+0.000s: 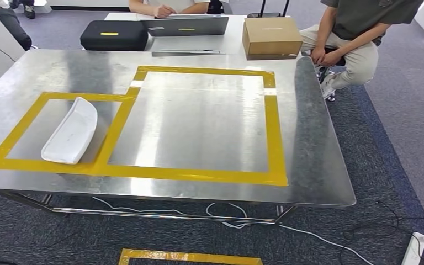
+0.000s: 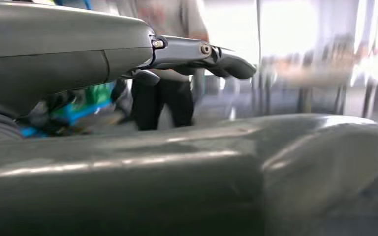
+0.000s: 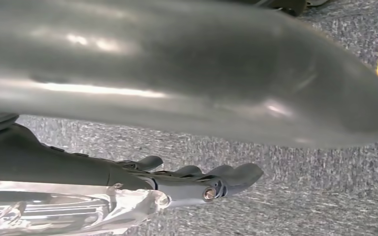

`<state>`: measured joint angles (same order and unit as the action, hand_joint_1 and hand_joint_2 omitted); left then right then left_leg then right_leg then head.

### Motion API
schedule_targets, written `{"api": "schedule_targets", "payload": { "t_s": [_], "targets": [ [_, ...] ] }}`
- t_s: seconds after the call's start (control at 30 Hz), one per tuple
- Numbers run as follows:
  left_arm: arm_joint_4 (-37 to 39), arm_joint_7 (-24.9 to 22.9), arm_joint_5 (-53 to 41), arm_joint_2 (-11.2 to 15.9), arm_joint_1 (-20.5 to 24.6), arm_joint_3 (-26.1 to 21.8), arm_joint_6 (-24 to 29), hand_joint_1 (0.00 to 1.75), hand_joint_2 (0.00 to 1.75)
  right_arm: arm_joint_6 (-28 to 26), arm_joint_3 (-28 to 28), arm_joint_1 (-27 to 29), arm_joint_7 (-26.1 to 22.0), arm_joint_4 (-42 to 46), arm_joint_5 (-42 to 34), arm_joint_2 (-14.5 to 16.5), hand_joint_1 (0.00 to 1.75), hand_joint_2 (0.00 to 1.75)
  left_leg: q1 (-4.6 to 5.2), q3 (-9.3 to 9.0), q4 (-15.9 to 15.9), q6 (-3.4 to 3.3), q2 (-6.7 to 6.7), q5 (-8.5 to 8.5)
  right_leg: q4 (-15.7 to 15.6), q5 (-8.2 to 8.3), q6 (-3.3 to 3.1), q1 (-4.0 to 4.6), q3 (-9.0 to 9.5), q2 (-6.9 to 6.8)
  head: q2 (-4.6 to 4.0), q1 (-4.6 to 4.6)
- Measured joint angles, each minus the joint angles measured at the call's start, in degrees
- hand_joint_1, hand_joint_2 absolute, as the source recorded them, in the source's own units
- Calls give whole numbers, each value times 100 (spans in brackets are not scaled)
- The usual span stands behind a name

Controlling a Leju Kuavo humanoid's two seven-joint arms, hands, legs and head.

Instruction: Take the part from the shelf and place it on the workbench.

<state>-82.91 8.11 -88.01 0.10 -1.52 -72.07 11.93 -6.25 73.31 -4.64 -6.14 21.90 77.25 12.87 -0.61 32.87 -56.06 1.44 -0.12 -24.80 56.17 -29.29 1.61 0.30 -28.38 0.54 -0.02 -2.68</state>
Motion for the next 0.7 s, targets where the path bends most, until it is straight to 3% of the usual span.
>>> {"api": "schedule_targets", "payload": {
  "t_s": [0.13, 0.37, 0.6, 0.7],
  "targets": [
    [558, -218, -173, -441, -159, 2, -88, 0, 0, -12, 12, -3, 18, 7, -5, 0, 0, 0, 2, -4, 0, -7, -2, -4, -9, -1, 9, -4, 4, -5, -1, 3],
    [2337, -1257, -186, -1005, -146, 139, -1222, 0, 0, 94, 20, -22, 156, 7, 26, -8, 0, 0, 18, -21, 0, -15, -6, -9, -10, -3, 22, -24, 19, -9, -2, 2],
    [3817, -1100, 285, -1434, 86, -104, -1677, 0, 0, 140, -9, -23, 83, 7, 131, -24, 0, 0, 24, -23, 0, -23, -7, -11, -12, -2, 25, -30, 22, -10, -2, 1],
    [4157, -919, 342, -1516, 165, -193, -1755, 0, 0, 191, -41, -15, 46, 7, 224, -25, 0, 0, 37, -23, -24, -64, -6, -35, -31, 1, 55, -45, 30, -8, -2, 0]
  ]
}}
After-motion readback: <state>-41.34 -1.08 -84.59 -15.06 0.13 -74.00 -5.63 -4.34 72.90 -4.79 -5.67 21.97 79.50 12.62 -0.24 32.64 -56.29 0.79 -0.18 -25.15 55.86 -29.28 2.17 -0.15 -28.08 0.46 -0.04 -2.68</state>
